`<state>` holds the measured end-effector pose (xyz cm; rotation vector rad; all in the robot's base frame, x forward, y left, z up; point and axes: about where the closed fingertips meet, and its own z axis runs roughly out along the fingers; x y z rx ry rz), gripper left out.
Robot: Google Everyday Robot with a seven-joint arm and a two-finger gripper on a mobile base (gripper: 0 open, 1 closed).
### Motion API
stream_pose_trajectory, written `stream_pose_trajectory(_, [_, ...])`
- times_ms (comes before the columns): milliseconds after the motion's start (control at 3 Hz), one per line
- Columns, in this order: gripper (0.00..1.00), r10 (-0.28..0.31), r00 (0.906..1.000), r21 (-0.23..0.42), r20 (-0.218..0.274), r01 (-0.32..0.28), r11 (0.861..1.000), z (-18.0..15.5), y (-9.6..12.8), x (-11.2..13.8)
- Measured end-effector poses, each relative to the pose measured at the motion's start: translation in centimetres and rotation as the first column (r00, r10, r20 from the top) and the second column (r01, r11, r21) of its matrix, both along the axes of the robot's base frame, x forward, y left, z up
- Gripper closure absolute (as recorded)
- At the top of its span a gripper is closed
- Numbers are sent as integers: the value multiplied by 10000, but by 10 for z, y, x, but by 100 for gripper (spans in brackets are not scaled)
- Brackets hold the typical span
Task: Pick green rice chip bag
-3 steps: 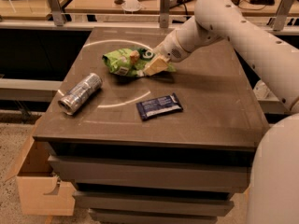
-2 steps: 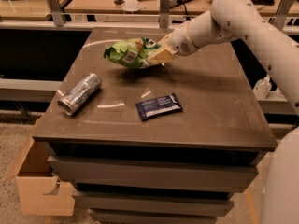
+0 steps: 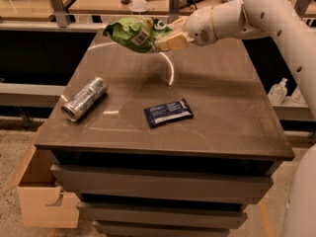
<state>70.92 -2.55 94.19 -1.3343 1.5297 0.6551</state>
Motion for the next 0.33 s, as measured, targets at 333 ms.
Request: stream_pose_trajectory(333, [100,0,10000,0,0,0,10000,0,0,0])
